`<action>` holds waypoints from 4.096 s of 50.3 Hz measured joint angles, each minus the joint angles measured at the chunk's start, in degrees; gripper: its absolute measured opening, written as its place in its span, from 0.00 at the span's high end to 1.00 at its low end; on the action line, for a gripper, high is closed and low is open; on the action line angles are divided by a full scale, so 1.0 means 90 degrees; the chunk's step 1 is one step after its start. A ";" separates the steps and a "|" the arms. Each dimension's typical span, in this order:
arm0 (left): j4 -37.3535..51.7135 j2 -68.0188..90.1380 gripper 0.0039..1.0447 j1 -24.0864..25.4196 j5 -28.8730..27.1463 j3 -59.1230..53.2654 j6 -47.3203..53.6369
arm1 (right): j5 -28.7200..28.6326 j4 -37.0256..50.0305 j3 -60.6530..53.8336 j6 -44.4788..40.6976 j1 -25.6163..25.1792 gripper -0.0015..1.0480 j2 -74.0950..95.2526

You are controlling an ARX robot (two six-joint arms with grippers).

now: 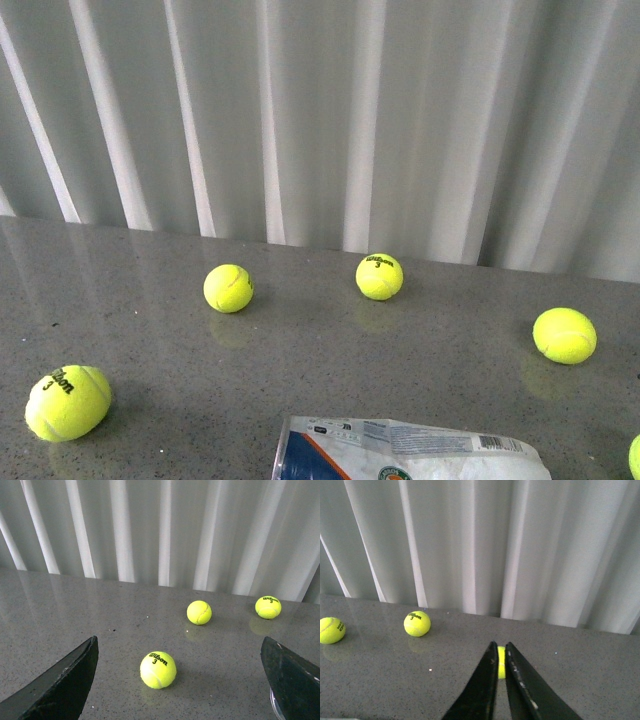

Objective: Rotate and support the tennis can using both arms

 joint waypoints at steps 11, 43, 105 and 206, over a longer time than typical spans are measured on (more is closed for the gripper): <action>0.0000 0.0000 0.06 0.0000 -0.0002 0.0000 0.0000 | 0.0034 -0.0369 -0.0505 0.0027 0.0010 0.97 -0.0848; 0.0000 0.0000 0.06 0.0000 -0.0002 0.0000 0.0000 | 0.0034 -0.1418 -0.1059 0.0036 0.0010 0.97 -0.2545; -0.0981 0.0767 0.06 0.0386 0.1362 0.0515 -0.0338 | 0.0032 -0.3733 -0.1054 0.0044 0.0010 0.45 -0.4835; 0.5017 1.2886 0.82 -0.3126 0.3456 0.3730 -0.3684 | 0.0032 -0.3733 -0.1054 0.0049 0.0015 0.07 -0.4838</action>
